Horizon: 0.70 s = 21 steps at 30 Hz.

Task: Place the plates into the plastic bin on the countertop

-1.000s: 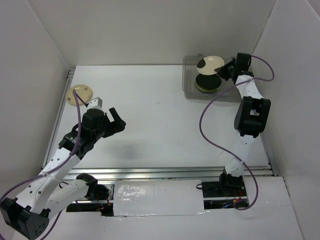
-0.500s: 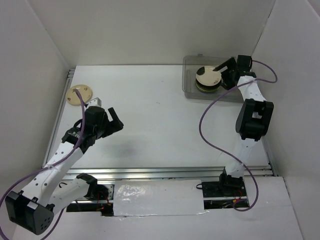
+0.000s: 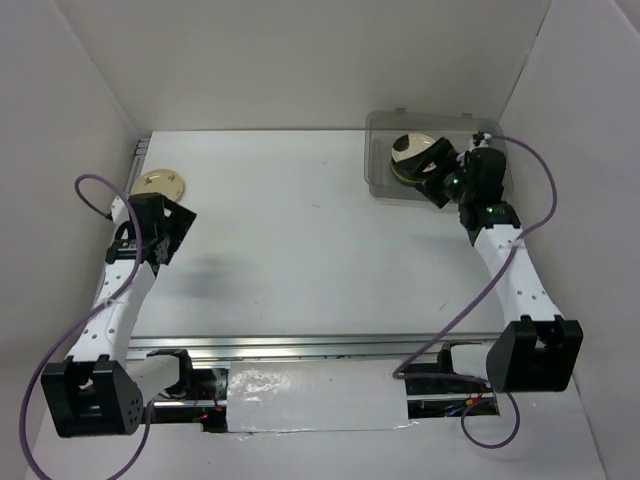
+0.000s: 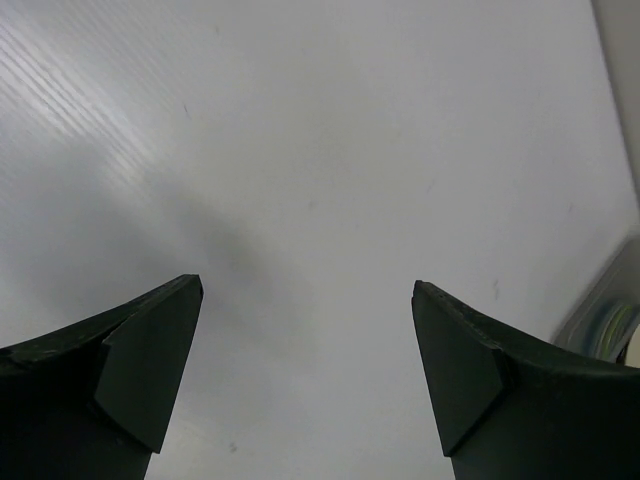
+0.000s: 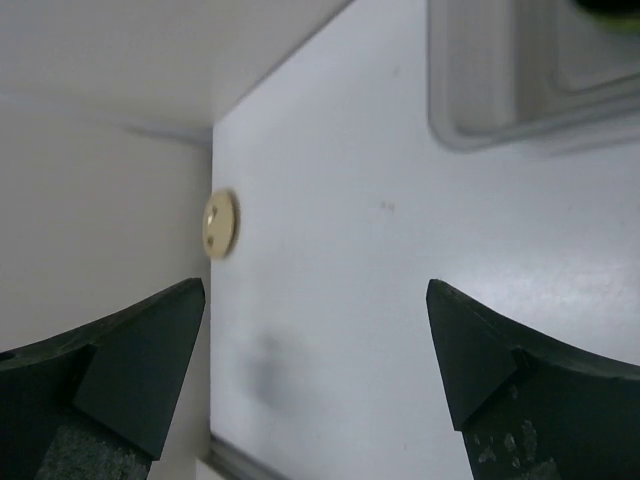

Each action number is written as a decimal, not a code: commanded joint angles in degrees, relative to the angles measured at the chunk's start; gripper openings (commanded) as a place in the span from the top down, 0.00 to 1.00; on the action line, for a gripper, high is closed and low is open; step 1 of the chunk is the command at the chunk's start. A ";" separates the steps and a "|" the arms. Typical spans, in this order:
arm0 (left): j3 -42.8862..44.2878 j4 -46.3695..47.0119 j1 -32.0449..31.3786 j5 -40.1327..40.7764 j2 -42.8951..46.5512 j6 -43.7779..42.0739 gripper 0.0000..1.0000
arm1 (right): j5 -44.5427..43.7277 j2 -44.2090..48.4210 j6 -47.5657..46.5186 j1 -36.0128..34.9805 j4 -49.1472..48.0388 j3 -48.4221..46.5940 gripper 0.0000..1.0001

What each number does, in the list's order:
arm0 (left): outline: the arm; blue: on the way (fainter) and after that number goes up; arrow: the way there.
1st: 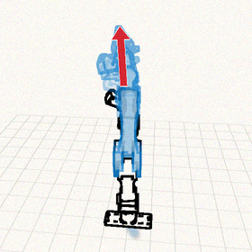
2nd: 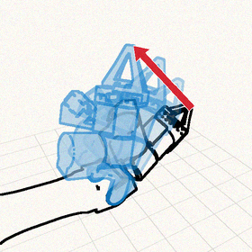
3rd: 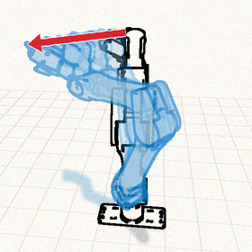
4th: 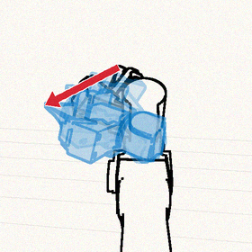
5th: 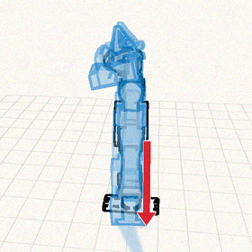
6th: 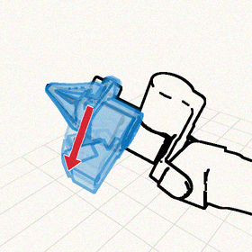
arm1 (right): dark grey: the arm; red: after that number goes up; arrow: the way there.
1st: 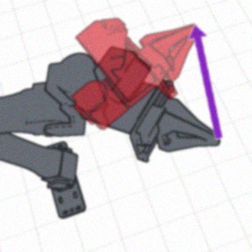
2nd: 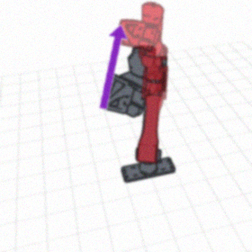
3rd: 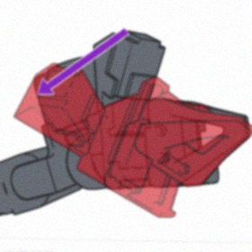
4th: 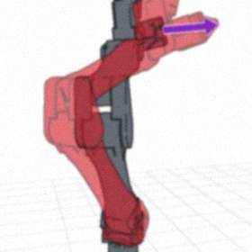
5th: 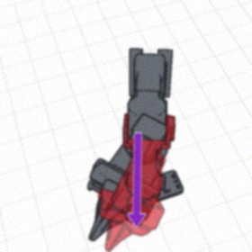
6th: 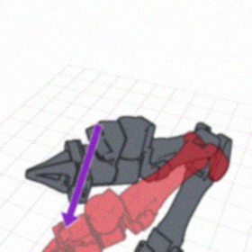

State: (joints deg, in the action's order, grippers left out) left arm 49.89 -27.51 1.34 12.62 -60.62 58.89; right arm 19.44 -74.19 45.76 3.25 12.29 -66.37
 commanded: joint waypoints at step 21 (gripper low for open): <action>7.39 44.57 19.22 2.15 -48.42 13.44 0.01 | 22.04 15.58 4.78 -24.07 -31.19 30.69 0.00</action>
State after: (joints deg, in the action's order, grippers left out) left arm 52.51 13.61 19.29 16.73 -102.10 71.11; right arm 39.03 -56.82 49.74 -19.51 -11.94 -35.31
